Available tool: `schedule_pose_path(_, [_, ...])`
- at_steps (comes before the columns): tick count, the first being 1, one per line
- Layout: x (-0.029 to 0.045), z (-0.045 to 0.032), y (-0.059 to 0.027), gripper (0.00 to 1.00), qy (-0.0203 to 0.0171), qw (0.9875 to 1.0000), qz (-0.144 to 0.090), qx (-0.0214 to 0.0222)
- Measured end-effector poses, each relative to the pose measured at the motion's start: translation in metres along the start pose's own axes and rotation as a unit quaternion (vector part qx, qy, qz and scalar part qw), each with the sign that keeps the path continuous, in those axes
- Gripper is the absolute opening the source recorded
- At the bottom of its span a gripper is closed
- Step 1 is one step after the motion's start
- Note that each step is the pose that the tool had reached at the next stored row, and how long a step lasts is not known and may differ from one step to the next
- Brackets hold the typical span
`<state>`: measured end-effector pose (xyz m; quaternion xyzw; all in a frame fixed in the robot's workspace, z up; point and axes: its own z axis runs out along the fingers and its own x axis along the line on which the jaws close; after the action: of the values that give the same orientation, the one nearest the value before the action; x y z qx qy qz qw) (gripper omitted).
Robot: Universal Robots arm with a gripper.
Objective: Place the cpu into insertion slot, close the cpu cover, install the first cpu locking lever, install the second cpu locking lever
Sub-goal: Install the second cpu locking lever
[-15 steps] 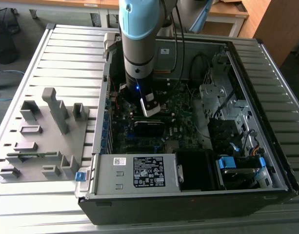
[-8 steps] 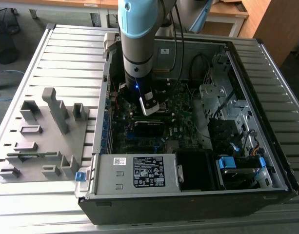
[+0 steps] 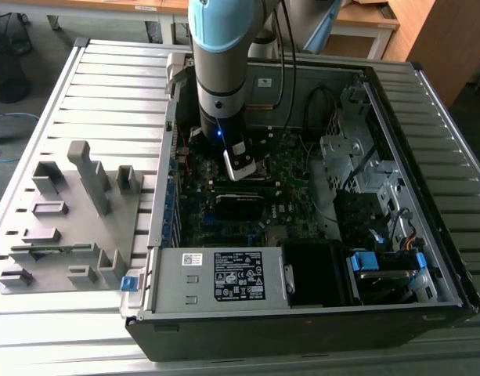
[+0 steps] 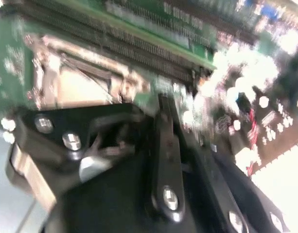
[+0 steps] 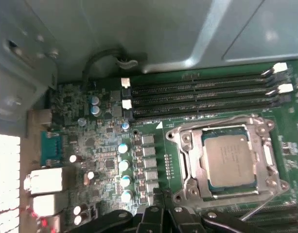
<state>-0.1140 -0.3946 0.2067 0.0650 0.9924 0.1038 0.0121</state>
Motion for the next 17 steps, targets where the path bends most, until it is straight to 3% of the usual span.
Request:
schedule_pose_path(14, [-0.0008,-0.0586,0.0124,0.1,0.0003,1.0,0.0,-0.0017])
schedule_pose_path(17, [-0.0008,-0.0635,0.0135,0.1,0.0002,1.0,0.0,-0.0018])
